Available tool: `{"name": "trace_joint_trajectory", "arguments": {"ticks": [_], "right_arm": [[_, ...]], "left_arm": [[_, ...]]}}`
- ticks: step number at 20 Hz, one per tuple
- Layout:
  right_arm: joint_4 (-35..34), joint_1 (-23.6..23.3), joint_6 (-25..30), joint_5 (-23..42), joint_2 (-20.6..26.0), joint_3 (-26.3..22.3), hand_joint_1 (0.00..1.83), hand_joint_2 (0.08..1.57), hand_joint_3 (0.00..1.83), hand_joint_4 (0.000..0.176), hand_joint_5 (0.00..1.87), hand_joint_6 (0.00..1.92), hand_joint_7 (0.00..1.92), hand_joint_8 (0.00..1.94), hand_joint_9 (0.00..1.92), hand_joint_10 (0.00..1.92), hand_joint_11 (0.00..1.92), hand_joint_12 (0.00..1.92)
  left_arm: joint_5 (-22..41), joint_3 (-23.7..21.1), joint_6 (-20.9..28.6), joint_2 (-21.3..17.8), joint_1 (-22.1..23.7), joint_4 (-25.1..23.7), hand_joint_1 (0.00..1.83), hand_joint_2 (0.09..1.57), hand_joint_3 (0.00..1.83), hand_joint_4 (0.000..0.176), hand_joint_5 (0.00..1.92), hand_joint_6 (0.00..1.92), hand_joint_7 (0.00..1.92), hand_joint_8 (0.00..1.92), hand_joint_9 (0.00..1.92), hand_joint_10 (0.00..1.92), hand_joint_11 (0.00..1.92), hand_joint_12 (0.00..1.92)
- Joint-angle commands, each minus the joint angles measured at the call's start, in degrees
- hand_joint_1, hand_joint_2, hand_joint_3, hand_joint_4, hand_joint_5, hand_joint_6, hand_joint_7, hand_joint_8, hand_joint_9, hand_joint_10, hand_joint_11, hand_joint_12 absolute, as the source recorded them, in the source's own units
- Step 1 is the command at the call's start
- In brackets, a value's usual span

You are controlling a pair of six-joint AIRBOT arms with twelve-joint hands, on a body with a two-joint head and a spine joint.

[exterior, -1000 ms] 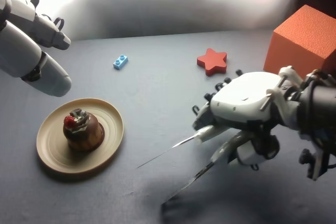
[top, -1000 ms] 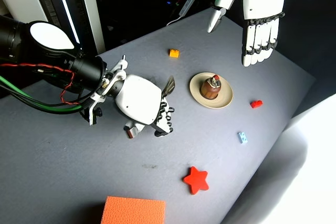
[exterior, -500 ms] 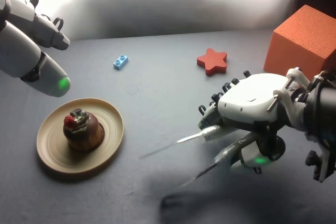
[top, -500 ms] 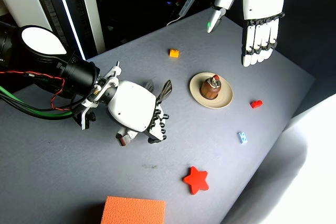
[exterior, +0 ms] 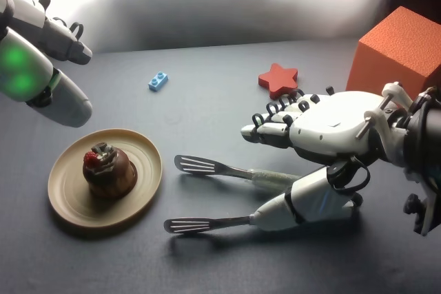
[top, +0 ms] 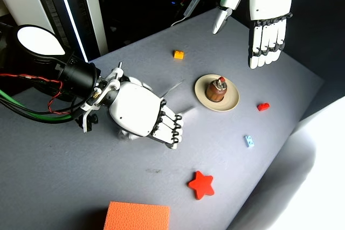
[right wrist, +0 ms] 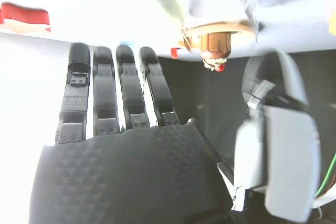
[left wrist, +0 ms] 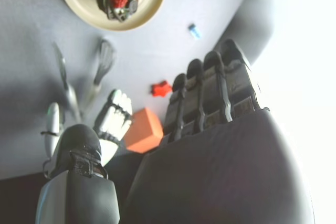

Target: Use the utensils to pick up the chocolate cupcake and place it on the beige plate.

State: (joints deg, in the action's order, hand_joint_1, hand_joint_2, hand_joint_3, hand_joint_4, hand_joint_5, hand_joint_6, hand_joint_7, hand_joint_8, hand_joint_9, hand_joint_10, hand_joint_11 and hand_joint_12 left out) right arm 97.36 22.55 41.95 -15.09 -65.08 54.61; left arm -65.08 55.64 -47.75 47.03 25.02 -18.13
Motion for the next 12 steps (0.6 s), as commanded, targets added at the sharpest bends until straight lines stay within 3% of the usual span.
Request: {"name": "trace_joint_trajectory", "arguments": {"ticks": [1,4,6,10,11,12], "right_arm": [[1.2,0.2,-0.6,-0.8,0.1,-0.3,0.11,0.89,0.0,0.058,0.0,0.0,0.0,0.0,0.0,0.0,0.0,0.12],[1.2,1.4,-2.8,-0.9,0.5,-0.3,0.14,0.87,0.0,0.06,0.0,0.0,0.0,0.0,0.0,0.0,0.0,0.17],[1.2,1.3,-3.6,-0.7,1.5,-0.6,0.15,0.9,0.01,0.046,0.0,0.0,0.0,0.0,0.0,0.0,0.0,0.13],[1.2,-2.6,-5.5,2.3,7.7,-3.4,0.1,0.96,0.01,0.033,0.03,0.0,0.01,0.0,0.0,0.0,0.0,0.13],[1.2,-3.3,-6.8,2.9,9.3,-4.4,0.08,0.99,0.01,0.021,0.02,0.0,0.0,0.0,0.0,0.0,0.0,0.1],[1.2,-3.8,-8.9,3.2,11.9,-6.2,0.09,0.99,0.01,0.021,0.03,0.0,0.01,0.0,0.0,0.0,0.0,0.1]], "left_arm": [[3.2,0.0,0.0,-0.4,0.7,-1.5,0.2,1.11,0.0,0.0,0.07,0.0,0.09,0.0,0.09,0.0,0.0,0.22],[3.2,0.0,0.0,-0.4,0.7,-1.5,0.22,1.12,0.0,0.0,0.07,0.0,0.11,0.0,0.11,0.0,0.0,0.32],[3.2,-0.2,0.0,-0.4,0.7,-1.5,0.2,1.12,0.0,0.0,0.07,0.0,0.07,0.01,0.08,0.0,0.0,0.18],[3.2,-0.5,0.0,-0.5,0.7,-1.5,0.18,1.13,0.0,0.0,0.06,0.0,0.08,0.0,0.07,0.0,0.0,0.16],[3.2,-0.5,0.0,-0.5,0.7,-1.5,0.17,1.13,0.0,0.0,0.05,0.0,0.09,0.0,0.09,0.0,0.0,0.19],[3.2,-0.5,0.0,-0.5,0.7,-1.5,0.2,1.12,0.0,0.0,0.07,0.0,0.1,0.0,0.11,0.0,0.0,0.26]]}}
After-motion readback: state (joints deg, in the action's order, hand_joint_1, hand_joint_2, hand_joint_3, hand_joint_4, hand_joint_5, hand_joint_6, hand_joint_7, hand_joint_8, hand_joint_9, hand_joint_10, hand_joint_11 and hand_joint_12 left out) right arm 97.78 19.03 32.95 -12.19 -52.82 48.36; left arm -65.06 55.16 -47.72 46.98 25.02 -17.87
